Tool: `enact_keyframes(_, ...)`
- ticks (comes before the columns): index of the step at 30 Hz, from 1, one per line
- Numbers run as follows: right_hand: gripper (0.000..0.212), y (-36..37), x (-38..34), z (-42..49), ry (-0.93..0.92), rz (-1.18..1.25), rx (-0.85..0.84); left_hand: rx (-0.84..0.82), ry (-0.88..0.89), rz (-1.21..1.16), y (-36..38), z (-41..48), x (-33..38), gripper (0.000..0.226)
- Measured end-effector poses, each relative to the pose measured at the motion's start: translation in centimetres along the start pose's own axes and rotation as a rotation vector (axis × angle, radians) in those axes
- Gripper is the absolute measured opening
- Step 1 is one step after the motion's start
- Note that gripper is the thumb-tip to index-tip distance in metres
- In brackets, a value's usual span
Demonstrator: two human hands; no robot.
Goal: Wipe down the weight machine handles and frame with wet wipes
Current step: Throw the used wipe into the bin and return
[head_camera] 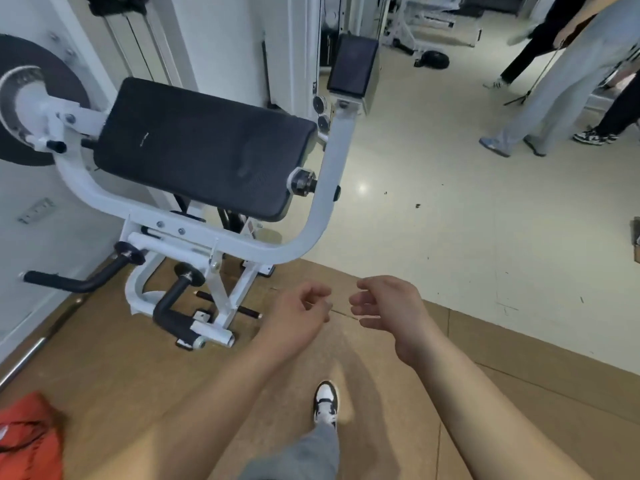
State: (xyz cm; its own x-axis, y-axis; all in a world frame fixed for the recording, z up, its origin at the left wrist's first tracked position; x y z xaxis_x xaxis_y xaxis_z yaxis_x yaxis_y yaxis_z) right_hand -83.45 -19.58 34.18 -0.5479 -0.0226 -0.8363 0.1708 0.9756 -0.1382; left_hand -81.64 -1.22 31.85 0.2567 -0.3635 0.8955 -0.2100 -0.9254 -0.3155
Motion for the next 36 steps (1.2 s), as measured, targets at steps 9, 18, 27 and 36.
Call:
enact_keyframes(9,0.018,-9.3,-11.5,18.5,0.027,-0.063,-0.016,0.01,-0.052,-0.071,10.3,19.7,9.3,0.015)
enact_keyframes(18,0.018,-19.0,-20.9,37.2,-0.014,-0.041,-0.083,0.16,-0.074,-0.065,16.7,37.7,17.3,0.017)
enact_keyframes(27,0.02,-21.4,-28.4,56.2,-0.002,-0.204,-0.349,0.462,-0.243,-0.275,21.2,52.3,22.1,0.016)
enact_keyframes(36,0.02,-10.6,-35.4,66.3,0.009,-0.347,-0.606,0.76,-0.342,-0.388,13.5,61.7,22.8,0.015)
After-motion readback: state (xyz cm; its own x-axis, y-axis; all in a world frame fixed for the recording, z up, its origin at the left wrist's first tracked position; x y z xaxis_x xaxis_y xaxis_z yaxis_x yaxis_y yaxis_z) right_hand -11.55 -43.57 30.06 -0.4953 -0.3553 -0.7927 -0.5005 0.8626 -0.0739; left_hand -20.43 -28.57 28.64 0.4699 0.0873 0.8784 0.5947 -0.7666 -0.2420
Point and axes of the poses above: each hand's wrist, its own z-axis towards the middle knuckle, its own y-axis out of the palm, x = y × z, the point moved 7 cm from there along z, towards the middle knuckle, and after that the axes turned 1 degree about -y, right-handed, at the moved point
